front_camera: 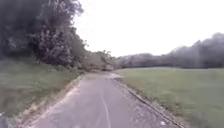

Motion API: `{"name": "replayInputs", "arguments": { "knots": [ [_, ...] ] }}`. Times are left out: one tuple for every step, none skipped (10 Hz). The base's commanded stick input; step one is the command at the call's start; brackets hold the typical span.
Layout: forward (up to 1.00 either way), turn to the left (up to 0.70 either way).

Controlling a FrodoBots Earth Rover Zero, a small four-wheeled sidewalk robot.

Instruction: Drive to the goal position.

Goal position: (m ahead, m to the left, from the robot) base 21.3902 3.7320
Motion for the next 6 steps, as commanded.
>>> {"name": "replayInputs", "arguments": {
  "knots": [
    [1.0,0.27],
    [1.0,0.17],
    [1.0,0.0],
    [1.0,0.0],
    [1.0,0.0],
    [1.0,0.0]
  ]
}}
